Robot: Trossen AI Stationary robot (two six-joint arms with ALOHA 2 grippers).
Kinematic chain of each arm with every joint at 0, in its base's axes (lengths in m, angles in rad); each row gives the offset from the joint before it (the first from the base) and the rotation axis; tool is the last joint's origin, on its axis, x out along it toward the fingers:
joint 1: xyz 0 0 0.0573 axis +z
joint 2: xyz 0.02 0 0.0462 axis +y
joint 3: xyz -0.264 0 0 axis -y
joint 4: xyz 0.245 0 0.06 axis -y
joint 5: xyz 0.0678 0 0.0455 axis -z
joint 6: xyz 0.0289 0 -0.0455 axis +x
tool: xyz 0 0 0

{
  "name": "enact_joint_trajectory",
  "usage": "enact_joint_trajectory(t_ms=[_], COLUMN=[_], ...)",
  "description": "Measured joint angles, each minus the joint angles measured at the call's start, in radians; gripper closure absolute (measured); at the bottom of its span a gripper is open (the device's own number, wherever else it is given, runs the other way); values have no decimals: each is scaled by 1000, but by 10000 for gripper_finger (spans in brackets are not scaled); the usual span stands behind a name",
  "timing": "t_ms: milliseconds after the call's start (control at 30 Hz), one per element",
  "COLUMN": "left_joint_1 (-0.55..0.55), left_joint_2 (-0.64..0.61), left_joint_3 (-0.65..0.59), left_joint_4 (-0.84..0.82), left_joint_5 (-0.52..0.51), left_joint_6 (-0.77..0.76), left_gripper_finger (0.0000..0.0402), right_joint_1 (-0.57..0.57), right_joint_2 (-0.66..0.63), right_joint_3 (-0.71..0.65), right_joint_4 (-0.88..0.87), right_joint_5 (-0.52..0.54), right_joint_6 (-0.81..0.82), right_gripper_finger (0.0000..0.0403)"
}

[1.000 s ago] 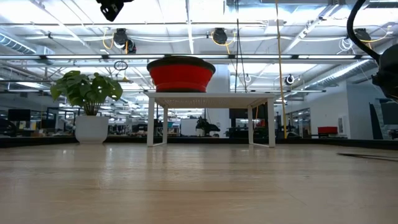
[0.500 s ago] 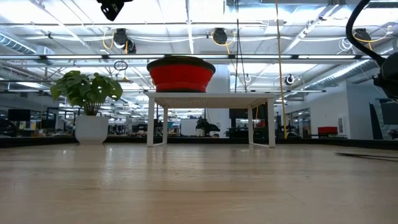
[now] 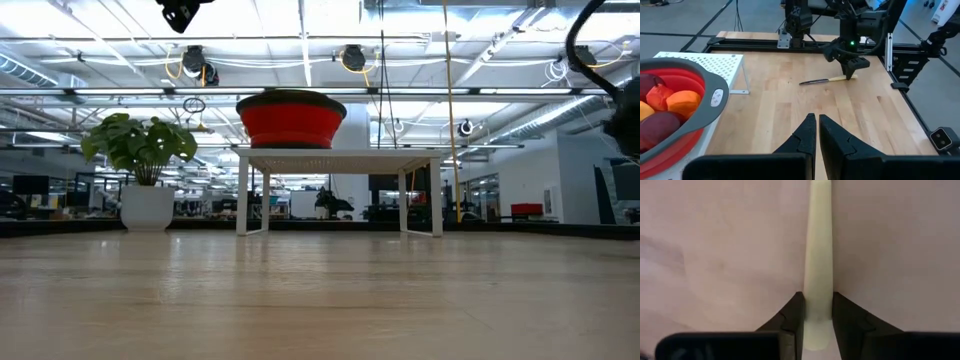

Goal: Pick & Place Fruit
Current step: Put the yellow table knife on the shelf

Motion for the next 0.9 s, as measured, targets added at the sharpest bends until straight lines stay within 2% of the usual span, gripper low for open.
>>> enact_joint_trajectory(t_ms=[133,400,667,900], left_joint_1=[0,0,0,22], left_joint_2=[0,0,-65,-246], left_joint_3=[0,0,-7,-189], left_joint_4=[0,2,6,148], left_joint_5=[-2,-2,-7,-23], left_joint_6=[27,53,86,31], left_gripper_finger=[382,382,382,383], right_joint_1=[-5,-14,-52,-95], right_joint_2=[-82,-207,-277,-352], right_joint_3=[-7,-3,-2,-1], right_joint_4=[-79,-98,-58,91], right_joint_5=[103,188,215,341], right_joint_6=[-35,-74,-207,-448], right_gripper_finger=[336,336,336,336])
